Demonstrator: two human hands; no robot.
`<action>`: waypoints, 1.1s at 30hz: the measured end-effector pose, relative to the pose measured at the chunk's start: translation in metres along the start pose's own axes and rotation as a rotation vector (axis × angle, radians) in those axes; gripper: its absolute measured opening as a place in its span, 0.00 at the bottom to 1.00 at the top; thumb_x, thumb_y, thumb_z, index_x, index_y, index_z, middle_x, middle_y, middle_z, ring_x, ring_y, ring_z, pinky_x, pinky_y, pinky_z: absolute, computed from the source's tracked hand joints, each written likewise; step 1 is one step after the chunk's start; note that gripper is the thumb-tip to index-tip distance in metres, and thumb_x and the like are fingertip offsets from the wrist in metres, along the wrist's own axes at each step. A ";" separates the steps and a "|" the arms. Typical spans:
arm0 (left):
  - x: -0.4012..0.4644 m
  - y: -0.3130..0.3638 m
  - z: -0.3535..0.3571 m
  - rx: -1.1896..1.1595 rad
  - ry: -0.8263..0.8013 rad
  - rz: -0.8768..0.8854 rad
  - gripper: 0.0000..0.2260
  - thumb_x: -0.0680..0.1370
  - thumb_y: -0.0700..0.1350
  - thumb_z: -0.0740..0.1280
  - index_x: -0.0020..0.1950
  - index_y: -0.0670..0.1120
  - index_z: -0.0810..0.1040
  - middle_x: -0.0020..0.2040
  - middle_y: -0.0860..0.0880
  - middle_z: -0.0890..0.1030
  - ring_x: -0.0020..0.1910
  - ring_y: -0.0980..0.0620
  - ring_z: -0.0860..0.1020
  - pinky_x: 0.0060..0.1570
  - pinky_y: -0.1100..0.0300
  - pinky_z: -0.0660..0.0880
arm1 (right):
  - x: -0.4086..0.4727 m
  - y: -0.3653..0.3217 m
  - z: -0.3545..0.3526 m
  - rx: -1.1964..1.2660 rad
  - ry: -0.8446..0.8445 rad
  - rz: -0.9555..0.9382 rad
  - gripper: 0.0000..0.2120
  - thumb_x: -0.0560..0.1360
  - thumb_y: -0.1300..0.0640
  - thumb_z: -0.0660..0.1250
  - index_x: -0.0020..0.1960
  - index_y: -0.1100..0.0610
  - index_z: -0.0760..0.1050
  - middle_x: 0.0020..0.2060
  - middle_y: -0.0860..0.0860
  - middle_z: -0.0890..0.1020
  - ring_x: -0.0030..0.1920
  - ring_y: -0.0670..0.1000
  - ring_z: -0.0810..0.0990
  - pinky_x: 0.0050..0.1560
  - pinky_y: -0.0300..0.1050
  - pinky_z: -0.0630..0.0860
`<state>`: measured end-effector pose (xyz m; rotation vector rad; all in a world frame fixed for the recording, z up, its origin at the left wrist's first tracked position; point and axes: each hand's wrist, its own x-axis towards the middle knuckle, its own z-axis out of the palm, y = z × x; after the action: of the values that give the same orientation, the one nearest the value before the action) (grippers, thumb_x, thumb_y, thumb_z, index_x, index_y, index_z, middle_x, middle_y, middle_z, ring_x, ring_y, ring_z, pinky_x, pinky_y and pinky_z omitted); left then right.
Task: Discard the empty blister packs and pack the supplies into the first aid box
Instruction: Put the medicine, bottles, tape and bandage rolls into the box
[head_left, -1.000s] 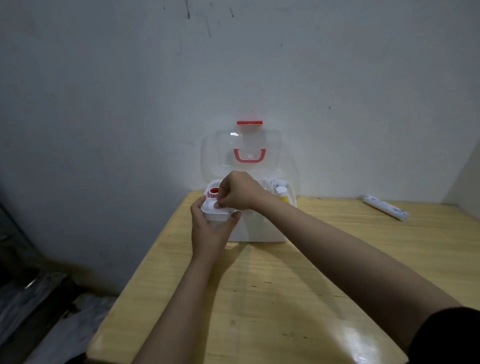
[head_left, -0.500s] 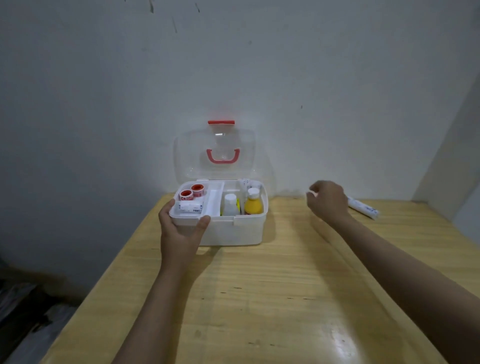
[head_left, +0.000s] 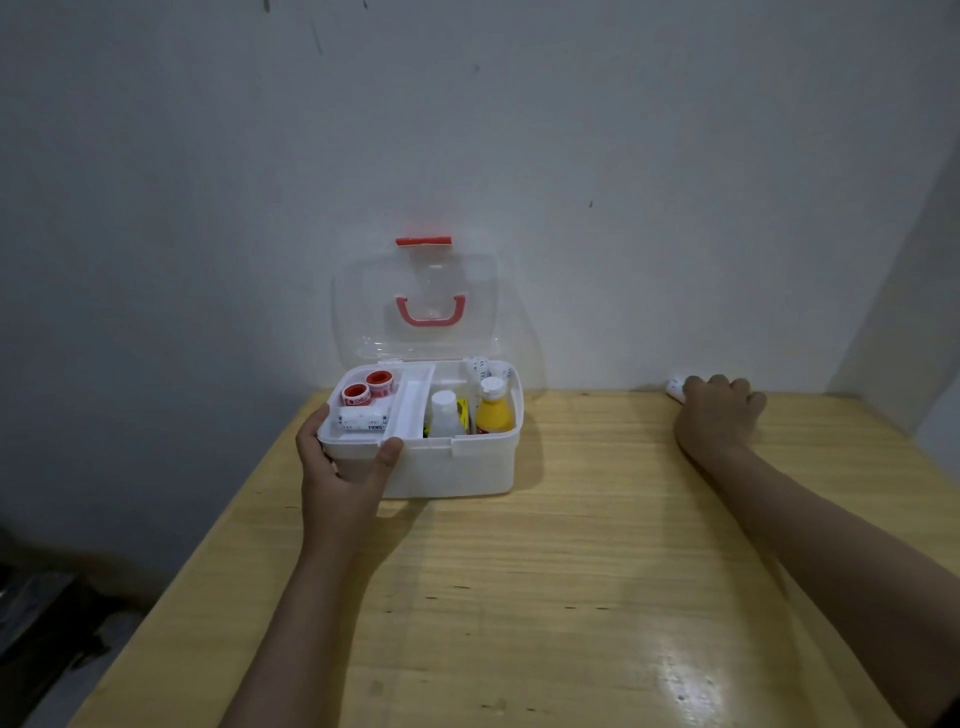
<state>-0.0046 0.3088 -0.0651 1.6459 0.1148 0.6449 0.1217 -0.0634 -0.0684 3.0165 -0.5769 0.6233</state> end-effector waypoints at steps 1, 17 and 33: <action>0.000 0.000 0.000 0.002 0.001 -0.001 0.38 0.66 0.55 0.72 0.72 0.53 0.59 0.65 0.54 0.69 0.58 0.56 0.73 0.43 0.69 0.75 | 0.000 -0.002 -0.001 0.037 0.013 0.001 0.13 0.72 0.65 0.58 0.53 0.57 0.76 0.48 0.58 0.78 0.52 0.61 0.73 0.54 0.53 0.66; 0.004 -0.006 -0.002 0.004 0.025 -0.023 0.35 0.68 0.49 0.76 0.69 0.55 0.62 0.66 0.52 0.71 0.61 0.50 0.74 0.52 0.55 0.78 | -0.077 -0.130 -0.162 1.035 -0.024 -0.228 0.10 0.67 0.54 0.73 0.46 0.58 0.83 0.36 0.50 0.82 0.38 0.46 0.82 0.42 0.37 0.77; 0.008 -0.007 -0.008 0.047 0.011 -0.013 0.35 0.65 0.55 0.77 0.67 0.59 0.62 0.65 0.51 0.73 0.60 0.50 0.75 0.51 0.57 0.78 | -0.080 -0.263 -0.126 0.569 -0.250 -0.476 0.09 0.69 0.58 0.74 0.39 0.60 0.75 0.33 0.53 0.78 0.35 0.51 0.78 0.45 0.46 0.80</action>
<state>0.0000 0.3205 -0.0683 1.6861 0.1495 0.6454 0.0991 0.2205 0.0345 3.5764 0.4021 0.4363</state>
